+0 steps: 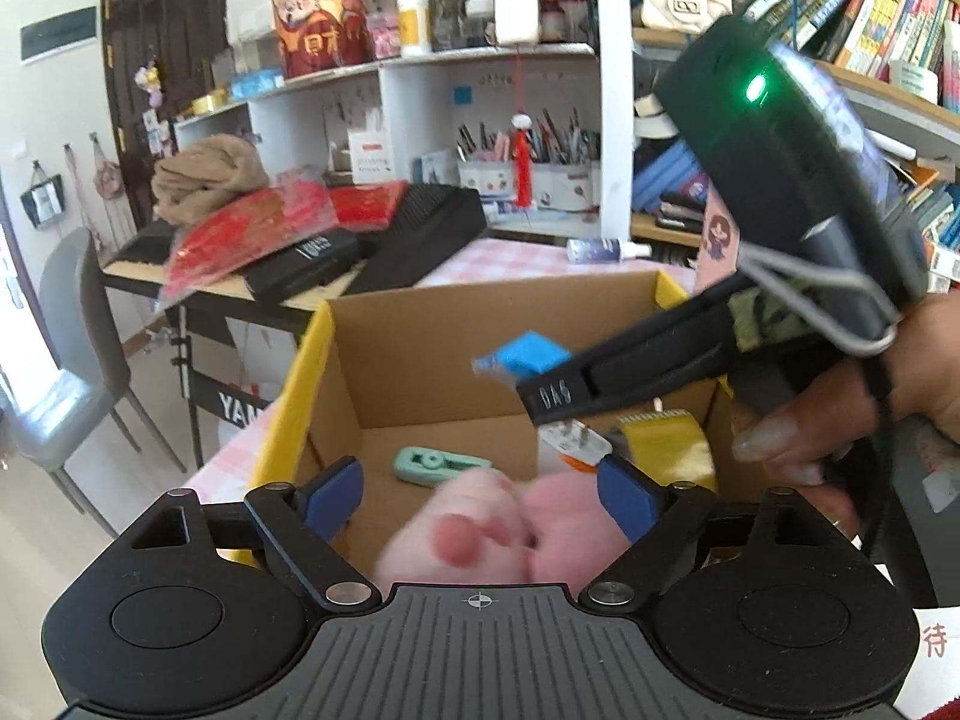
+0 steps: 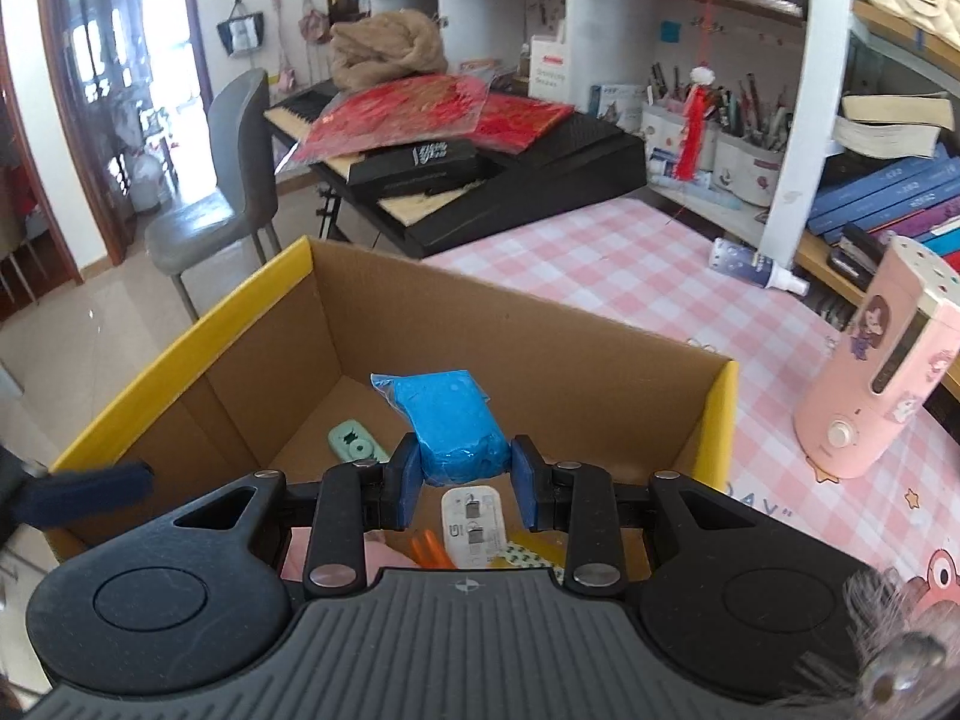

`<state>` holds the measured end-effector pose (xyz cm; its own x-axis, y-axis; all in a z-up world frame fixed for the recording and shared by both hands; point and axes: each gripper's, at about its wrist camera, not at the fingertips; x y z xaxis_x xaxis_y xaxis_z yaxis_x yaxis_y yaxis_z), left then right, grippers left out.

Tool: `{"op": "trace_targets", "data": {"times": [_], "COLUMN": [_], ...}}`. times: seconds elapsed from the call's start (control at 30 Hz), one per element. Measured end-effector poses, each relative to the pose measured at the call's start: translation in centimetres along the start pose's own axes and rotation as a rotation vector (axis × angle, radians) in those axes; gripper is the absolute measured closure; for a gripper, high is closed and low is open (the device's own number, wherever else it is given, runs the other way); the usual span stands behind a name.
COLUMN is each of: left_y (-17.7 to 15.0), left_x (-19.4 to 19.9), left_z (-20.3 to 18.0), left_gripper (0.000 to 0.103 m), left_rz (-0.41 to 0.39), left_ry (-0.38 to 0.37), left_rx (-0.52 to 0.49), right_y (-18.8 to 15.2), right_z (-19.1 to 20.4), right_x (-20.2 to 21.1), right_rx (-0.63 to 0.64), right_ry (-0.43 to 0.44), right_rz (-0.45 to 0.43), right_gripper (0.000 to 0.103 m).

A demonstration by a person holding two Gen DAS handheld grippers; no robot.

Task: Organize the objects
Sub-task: 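Open the left gripper to drop the pom-pom toy while the right gripper lowers the blue block into the box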

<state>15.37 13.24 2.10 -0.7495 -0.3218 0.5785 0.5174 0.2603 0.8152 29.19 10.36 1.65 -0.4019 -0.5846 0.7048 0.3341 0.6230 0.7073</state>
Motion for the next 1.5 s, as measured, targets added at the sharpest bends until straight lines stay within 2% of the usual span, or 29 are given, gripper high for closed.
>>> {"op": "trace_targets", "data": {"times": [0.17,0.33,1.5], "left_y": [-0.1,-0.4,-1.0], "left_x": [0.4,0.6,1.5], "left_z": [1.2,1.9,3.0], "left_gripper": [0.015,0.015,0.015], "left_rz": [-0.007,-0.002,-0.005], "left_ry": [0.023,0.027,0.034], "left_rx": [0.041,0.054,0.08], "right_y": [0.0,-0.1,-0.1], "right_z": [1.0,1.8,2.3], "right_x": [-1.4,-2.1,-2.5], "right_rx": [0.065,0.118,0.161], "right_ry": [0.004,-0.002,-0.041], "right_rz": [0.07,0.102,0.121], "right_gripper": [0.074,0.074,0.072]}}
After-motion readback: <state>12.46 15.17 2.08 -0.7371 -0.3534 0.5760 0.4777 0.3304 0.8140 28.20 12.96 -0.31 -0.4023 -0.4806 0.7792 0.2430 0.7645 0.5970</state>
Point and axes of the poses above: each gripper's, at about its wrist camera, not at the fingertips, and x roughly against the way its jaws point, z to its left, y to its top, and after that the axes turned 7 degrees about x, right-handed
